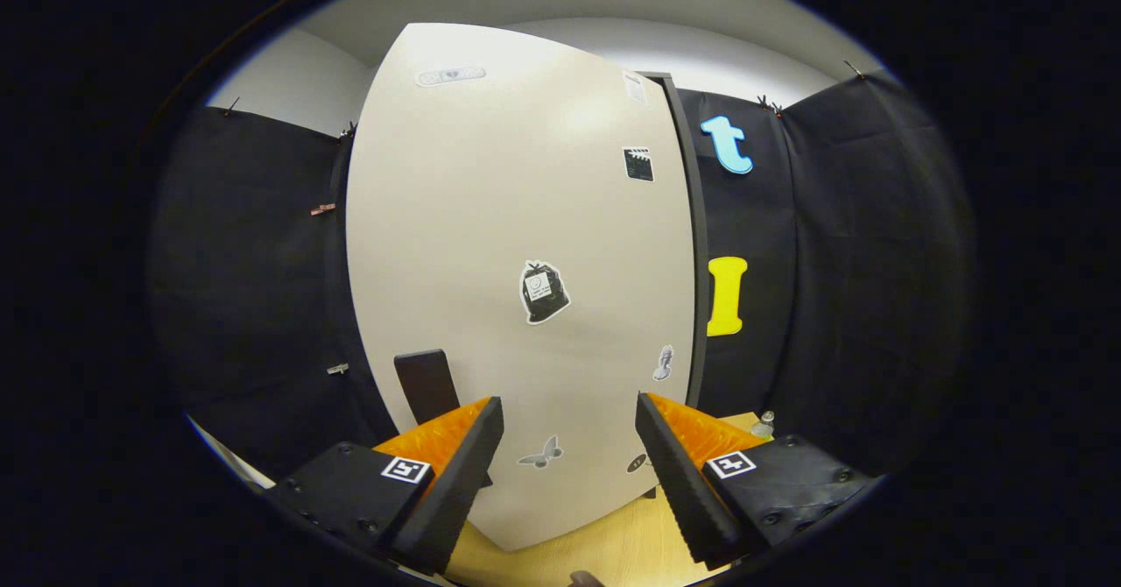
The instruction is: Open the shoe cabinet door, grab the shoes and put them into the shoe cabinet, then close the shoe cabinet door.
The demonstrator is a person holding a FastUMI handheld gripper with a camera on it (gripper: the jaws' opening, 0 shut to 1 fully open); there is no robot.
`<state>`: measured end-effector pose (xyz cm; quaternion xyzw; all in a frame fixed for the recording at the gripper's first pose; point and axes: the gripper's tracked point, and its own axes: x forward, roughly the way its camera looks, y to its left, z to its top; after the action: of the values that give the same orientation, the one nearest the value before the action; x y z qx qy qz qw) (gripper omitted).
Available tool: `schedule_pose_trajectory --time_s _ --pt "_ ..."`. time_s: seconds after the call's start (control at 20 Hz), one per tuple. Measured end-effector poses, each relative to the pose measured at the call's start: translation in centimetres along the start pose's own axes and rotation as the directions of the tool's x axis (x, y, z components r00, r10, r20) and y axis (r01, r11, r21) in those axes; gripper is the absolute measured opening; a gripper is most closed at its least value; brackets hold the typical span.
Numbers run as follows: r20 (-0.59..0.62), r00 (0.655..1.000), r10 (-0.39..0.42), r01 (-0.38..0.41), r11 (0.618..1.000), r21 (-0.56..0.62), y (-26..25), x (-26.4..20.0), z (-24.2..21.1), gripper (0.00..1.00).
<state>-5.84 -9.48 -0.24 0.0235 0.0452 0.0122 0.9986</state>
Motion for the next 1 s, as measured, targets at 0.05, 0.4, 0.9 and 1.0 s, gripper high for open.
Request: schedule_pose_trajectory --time_s 0.05,0.4,0.9,1.0 --pt "-0.001 1.0 0.003 -0.003 1.0 -0.001 0.19 0.07 0.0 0.99" --pt "-0.018 1.0 0.005 -0.005 1.0 -0.012 0.58 0.11 -0.06 0.98" --pt "-0.03 0.999 0.015 -0.015 1.0 -0.018 0.79 0.2 0.23 0.98" --pt "-0.028 0.999 0.018 -0.019 1.0 -0.021 0.88 0.21 0.31 0.98"
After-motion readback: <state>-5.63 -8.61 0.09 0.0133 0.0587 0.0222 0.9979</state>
